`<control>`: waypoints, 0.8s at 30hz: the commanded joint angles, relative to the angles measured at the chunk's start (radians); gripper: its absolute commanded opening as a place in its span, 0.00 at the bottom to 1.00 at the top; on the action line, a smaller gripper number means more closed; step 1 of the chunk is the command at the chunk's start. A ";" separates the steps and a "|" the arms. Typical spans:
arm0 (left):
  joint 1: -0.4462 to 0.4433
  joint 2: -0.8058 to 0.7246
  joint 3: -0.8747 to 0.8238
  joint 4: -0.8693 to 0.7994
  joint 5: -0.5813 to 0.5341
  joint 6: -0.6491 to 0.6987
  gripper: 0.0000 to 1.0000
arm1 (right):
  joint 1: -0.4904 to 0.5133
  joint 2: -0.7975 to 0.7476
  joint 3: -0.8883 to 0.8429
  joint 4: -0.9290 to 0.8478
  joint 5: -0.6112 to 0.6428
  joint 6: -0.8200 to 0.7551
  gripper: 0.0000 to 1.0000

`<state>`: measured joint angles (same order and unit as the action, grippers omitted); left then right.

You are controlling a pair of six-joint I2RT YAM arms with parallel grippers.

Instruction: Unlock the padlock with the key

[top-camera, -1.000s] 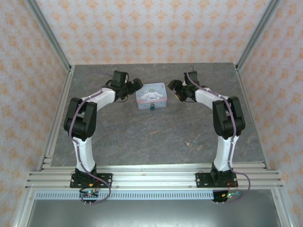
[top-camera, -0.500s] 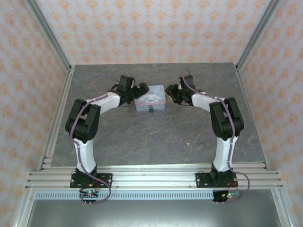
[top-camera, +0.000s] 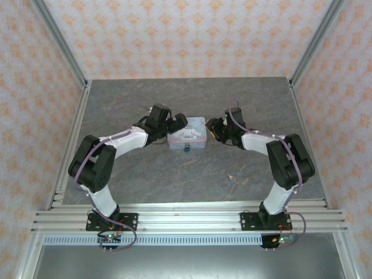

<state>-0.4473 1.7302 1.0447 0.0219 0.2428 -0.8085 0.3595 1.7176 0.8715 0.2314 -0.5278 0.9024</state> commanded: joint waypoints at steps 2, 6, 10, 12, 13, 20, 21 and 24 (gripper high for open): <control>-0.047 -0.057 -0.052 0.092 -0.024 -0.045 1.00 | 0.033 -0.055 -0.076 0.049 0.002 0.030 0.44; -0.047 -0.057 -0.062 0.091 -0.039 -0.044 1.00 | 0.032 -0.091 -0.103 0.036 0.027 0.029 0.55; -0.047 -0.045 -0.044 0.081 -0.048 -0.032 1.00 | 0.032 -0.133 -0.095 -0.038 0.087 -0.002 0.68; -0.046 -0.033 -0.028 0.075 -0.046 -0.026 1.00 | 0.028 -0.157 -0.097 -0.067 0.116 -0.011 0.71; -0.046 -0.030 -0.021 0.071 -0.043 -0.025 1.00 | 0.025 -0.170 -0.100 -0.081 0.129 -0.017 0.72; -0.021 -0.071 -0.046 0.022 -0.129 -0.036 1.00 | -0.036 -0.315 -0.132 -0.284 0.167 -0.081 0.72; -0.011 -0.091 -0.064 0.016 -0.150 -0.041 1.00 | -0.040 -0.338 -0.130 -0.333 0.177 -0.098 0.71; 0.025 -0.159 -0.113 -0.013 -0.188 -0.058 1.00 | -0.039 -0.396 -0.130 -0.518 0.224 -0.167 0.67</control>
<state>-0.4557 1.6535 0.9653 0.0528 0.1417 -0.8433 0.3187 1.3724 0.7544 -0.0643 -0.3695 0.8200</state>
